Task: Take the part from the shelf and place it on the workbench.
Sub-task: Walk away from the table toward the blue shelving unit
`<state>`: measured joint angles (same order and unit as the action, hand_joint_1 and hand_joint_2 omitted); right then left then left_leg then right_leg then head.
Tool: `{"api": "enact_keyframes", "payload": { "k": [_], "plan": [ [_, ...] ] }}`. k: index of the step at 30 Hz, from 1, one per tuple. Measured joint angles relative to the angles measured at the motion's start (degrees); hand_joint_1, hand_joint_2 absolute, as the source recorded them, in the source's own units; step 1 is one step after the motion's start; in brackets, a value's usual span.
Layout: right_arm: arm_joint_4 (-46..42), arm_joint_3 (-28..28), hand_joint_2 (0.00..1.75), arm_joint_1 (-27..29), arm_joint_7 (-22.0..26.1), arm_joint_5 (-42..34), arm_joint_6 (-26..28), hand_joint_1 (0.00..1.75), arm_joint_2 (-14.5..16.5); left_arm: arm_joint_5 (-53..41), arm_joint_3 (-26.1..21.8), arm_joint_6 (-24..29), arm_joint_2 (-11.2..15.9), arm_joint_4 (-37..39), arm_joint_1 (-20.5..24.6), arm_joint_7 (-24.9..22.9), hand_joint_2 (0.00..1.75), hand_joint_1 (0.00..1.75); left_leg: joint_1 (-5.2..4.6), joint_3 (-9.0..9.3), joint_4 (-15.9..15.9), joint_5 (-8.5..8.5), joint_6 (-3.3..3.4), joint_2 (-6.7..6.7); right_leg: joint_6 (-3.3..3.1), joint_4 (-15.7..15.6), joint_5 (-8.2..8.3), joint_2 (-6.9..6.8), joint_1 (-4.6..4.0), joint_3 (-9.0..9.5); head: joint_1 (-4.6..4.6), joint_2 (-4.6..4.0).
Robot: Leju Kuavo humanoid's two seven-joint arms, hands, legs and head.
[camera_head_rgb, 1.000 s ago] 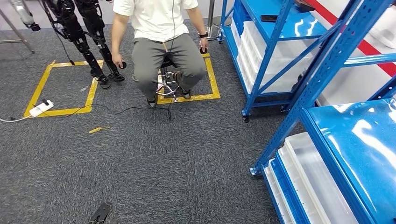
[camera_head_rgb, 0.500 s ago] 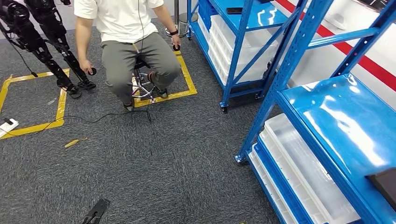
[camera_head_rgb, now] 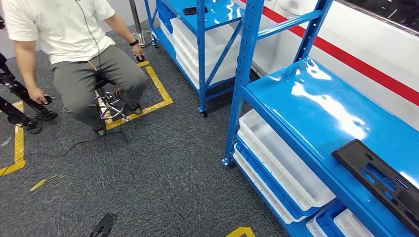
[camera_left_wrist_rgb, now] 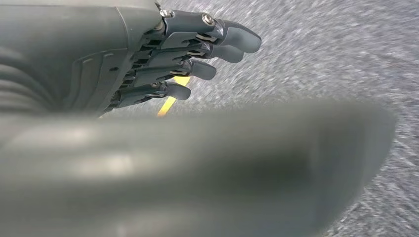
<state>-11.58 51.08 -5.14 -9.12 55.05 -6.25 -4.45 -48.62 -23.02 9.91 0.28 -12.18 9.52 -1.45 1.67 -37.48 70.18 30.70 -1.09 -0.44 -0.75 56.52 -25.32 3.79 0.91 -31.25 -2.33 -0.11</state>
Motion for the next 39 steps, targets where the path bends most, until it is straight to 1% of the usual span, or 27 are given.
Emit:
{"api": "enact_keyframes", "payload": {
  "k": [2,4,6,7,9,11,13,14,15,16,17,19,20,21,22,23,25,26,28,29,30,31,33,35,37,38,39],
  "plan": [
    [-0.01,0.0,1.75,0.0,0.09,0.19,0.45,0.0,0.02,0.03,-0.01,0.0,0.04,0.0,0.05,-0.01,1.75,0.0,0.24,2.96,-6.88,-3.49,0.09,-2.01,0.26,0.53,-0.23,1.68,-0.03,-0.21,-0.01,0.0],
    [-0.04,0.01,1.75,-0.02,0.24,0.25,0.74,0.0,0.05,0.34,-0.09,-0.1,0.05,0.01,0.11,0.07,1.75,0.0,0.16,4.19,-9.96,-4.3,0.45,-3.78,0.86,0.83,-0.31,2.89,-0.15,-0.9,0.02,0.0],
    [-0.07,0.1,1.75,0.14,0.64,-0.18,0.02,0.0,0.1,0.69,-0.29,-0.35,0.04,-0.01,0.22,0.25,1.75,0.0,-0.2,4.08,-10.23,-4.4,1.27,-3.08,1.68,0.64,-0.08,3.97,-0.11,-1.72,0.02,0.0],
    [-0.06,0.29,1.75,0.3,1.17,-0.74,-1.16,0.0,0.14,0.77,-0.4,-0.6,0.03,-0.01,0.34,0.42,1.75,0.0,-0.23,4.17,-10.62,-4.67,1.81,-2.42,2.0,0.79,-0.04,3.63,-0.07,-2.04,0.01,0.0],
    [-0.05,0.9,1.75,0.37,2.52,-2.08,-4.32,0.0,0.2,0.85,-0.58,-1.19,0.01,-0.02,0.57,0.86,1.75,0.0,-0.16,4.4,-11.53,-5.27,2.86,-1.0,2.11,3.27,-1.31,0.79,-0.18,-3.62,0.18,0.0],
    [-0.05,1.65,1.75,0.1,3.21,-3.19,-7.2,0.0,0.38,1.09,-1.03,-1.73,-0.01,-0.02,0.59,1.15,1.75,0.0,-0.27,4.39,-11.88,-5.49,3.33,0.6,1.74,10.02,-4.47,-2.37,-0.11,-7.23,0.34,0.0],
    [-0.04,2.43,1.75,0.03,3.31,-3.99,-9.39,0.0,0.6,1.33,-1.64,-2.09,-0.03,-0.02,0.56,1.26,1.75,0.0,-0.41,4.21,-11.86,-5.48,3.37,2.32,2.0,16.12,-6.63,-3.07,0.21,-10.4,0.38,0.0],
    [-0.04,2.78,1.75,0.11,3.32,-4.22,-10.06,0.0,0.67,1.39,-1.9,-2.2,-0.08,-0.02,0.57,1.29,1.75,0.0,-0.43,4.14,-11.85,-5.47,3.35,3.11,2.45,16.47,-6.52,-3.24,0.38,-10.5,0.39,0.0],
    [-0.05,3.07,1.75,0.2,3.32,-4.34,-10.47,0.0,0.7,1.49,-2.11,-2.28,-0.15,-0.02,0.57,1.31,1.75,0.0,-0.4,4.12,-11.84,-5.46,3.25,3.85,3.03,14.36,-5.6,-3.58,0.55,-9.26,0.4,0.0],
    [-0.05,3.26,1.75,0.23,3.32,-4.33,-10.66,0.0,0.72,1.57,-2.33,-2.34,-0.23,-0.02,0.57,1.34,1.75,0.0,-0.37,4.15,-11.82,-5.44,3.05,4.58,3.58,10.35,-4.29,-4.46,0.69,-6.93,0.41,0.0],
    [-0.06,3.36,1.75,0.16,3.31,-4.27,-10.73,0.0,0.73,1.64,-2.55,-2.38,-0.28,-0.03,0.57,1.39,1.75,0.0,-0.48,4.25,-11.77,-5.36,2.72,5.3,3.82,6.24,-3.0,-6.15,0.74,-4.63,0.43,0.0],
    [-0.09,3.41,1.75,-0.15,3.26,-4.07,-10.76,0.0,0.73,1.75,-2.99,-2.39,-0.32,-0.05,0.49,1.54,1.75,0.0,-0.75,4.72,-11.73,-4.96,1.77,6.7,3.6,1.07,-1.15,-9.07,0.39,-1.73,0.41,0.0],
    [-0.1,3.43,1.75,-0.25,3.2,-4.01,-10.75,0.0,0.75,1.78,-3.19,-2.37,-0.31,-0.06,0.51,1.62,1.75,0.0,-0.88,5.09,-11.75,-4.72,1.31,7.47,3.16,0.63,-0.74,-9.53,0.15,-1.66,0.38,0.0],
    [-0.11,3.46,1.75,-0.26,3.11,-3.97,-10.75,0.0,0.74,1.81,-3.37,-2.34,-0.33,-0.07,0.56,1.68,1.75,0.0,-0.83,5.48,-11.83,-4.51,0.9,8.27,2.81,0.56,-0.47,-8.94,-0.07,-1.72,0.33,0.0],
    [-0.11,3.54,1.75,-0.19,3.01,-3.93,-10.74,0.0,0.74,1.84,-3.51,-2.32,-0.36,-0.1,0.68,1.74,1.75,0.0,-0.62,5.78,-11.77,-4.3,0.51,8.61,2.31,0.5,-0.3,-8.03,0.33,-1.69,0.26,0.0],
    [-0.11,3.63,1.75,-0.11,2.88,-3.89,-10.73,0.0,0.75,1.86,-3.66,-2.27,-0.39,-0.14,0.78,1.8,1.75,0.0,-0.37,5.82,-11.17,-3.65,0.15,7.79,1.88,0.43,-0.1,-7.21,0.65,-1.56,0.19,0.0],
    [-0.11,3.81,1.75,-0.14,2.72,-3.88,-10.75,0.0,0.8,1.89,-3.95,-2.23,-0.41,-0.19,0.69,1.87,1.75,0.0,0.04,4.19,-6.67,-0.45,-0.3,3.93,0.85,0.3,0.27,-5.57,1.23,-1.25,-0.03,0.0],
    [-0.11,3.9,1.75,-0.2,2.7,-3.95,-10.81,0.0,0.87,1.89,-4.14,-2.21,-0.4,-0.19,0.51,1.87,1.75,0.0,0.05,2.51,-2.8,1.82,-0.34,1.9,0.49,0.32,0.38,-4.72,1.01,-1.33,-0.12,0.0],
    [-0.11,4.1,1.75,-0.27,2.73,-4.03,-10.89,0.0,0.96,1.88,-4.47,-2.21,-0.4,-0.19,0.13,1.85,1.75,0.0,0.03,-0.85,4.13,4.74,-0.21,0.35,0.16,0.36,0.47,-2.81,0.59,-1.48,-0.16,0.0],
    [-0.11,4.19,1.75,-0.22,2.73,-3.92,-10.86,0.0,1.0,1.87,-4.58,-2.2,-0.4,-0.19,0.01,1.84,1.75,0.0,0.03,-1.44,5.03,4.46,-0.08,0.2,0.12,0.4,0.5,-1.85,0.44,-1.48,-0.15,0.0],
    [-0.11,4.24,1.75,-0.15,2.73,-3.78,-10.8,0.0,1.03,1.85,-4.66,-2.19,-0.41,-0.19,-0.04,1.85,1.75,0.0,0.04,-0.94,3.62,3.0,0.1,0.1,0.12,0.46,0.5,-0.89,0.35,-1.41,-0.15,0.0],
    [-0.11,4.26,1.75,-0.09,2.72,-3.65,-10.75,0.0,1.05,1.8,-4.7,-2.17,-0.41,-0.19,-0.05,1.85,1.75,0.0,0.06,0.5,0.3,0.77,0.29,-0.32,0.14,0.53,0.5,0.01,0.31,-1.33,-0.15,0.0],
    [-0.11,4.3,1.75,-0.1,2.72,-3.6,-10.71,0.0,1.11,1.6,-4.75,-2.13,-0.4,-0.19,-0.03,1.86,1.75,0.0,0.13,3.83,-7.29,-2.88,0.75,-2.57,0.3,0.72,0.51,1.59,0.15,-1.39,-0.13,0.0],
    [-0.11,4.32,1.75,-0.12,2.72,-3.6,-10.72,0.0,1.18,1.31,-4.76,-2.04,-0.4,-0.19,-0.01,1.87,1.75,0.0,-0.06,5.08,-10.49,-3.82,1.17,-3.7,0.86,0.73,0.71,2.81,0.0,-1.87,-0.1,0.0],
    [-0.11,4.33,1.75,0.08,2.72,-3.55,-10.68,0.0,1.2,0.9,-4.76,-2.05,-0.49,-0.21,0.13,2.35,1.75,0.0,-0.28,5.09,-11.04,-4.2,1.88,-2.42,1.72,0.44,1.1,3.68,-0.11,-2.5,-0.1,0.0],
    [-0.1,4.34,1.75,0.19,2.75,-3.52,-10.66,0.0,1.19,0.74,-4.76,-2.49,-0.56,-0.23,0.24,3.08,1.75,0.0,-0.31,5.2,-11.54,-4.57,2.38,-1.81,1.98,0.68,1.03,3.05,-0.19,-2.91,-0.08,0.0],
    [-0.1,4.36,1.75,0.2,2.81,-3.49,-10.63,0.0,1.15,0.76,-4.76,-3.5,-0.64,-0.26,0.34,4.23,1.31,0.0,-0.26,5.29,-12.07,-4.98,2.88,-1.17,2.04,1.79,0.43,1.76,-0.3,-3.71,0.03,0.0]
  ]
}}
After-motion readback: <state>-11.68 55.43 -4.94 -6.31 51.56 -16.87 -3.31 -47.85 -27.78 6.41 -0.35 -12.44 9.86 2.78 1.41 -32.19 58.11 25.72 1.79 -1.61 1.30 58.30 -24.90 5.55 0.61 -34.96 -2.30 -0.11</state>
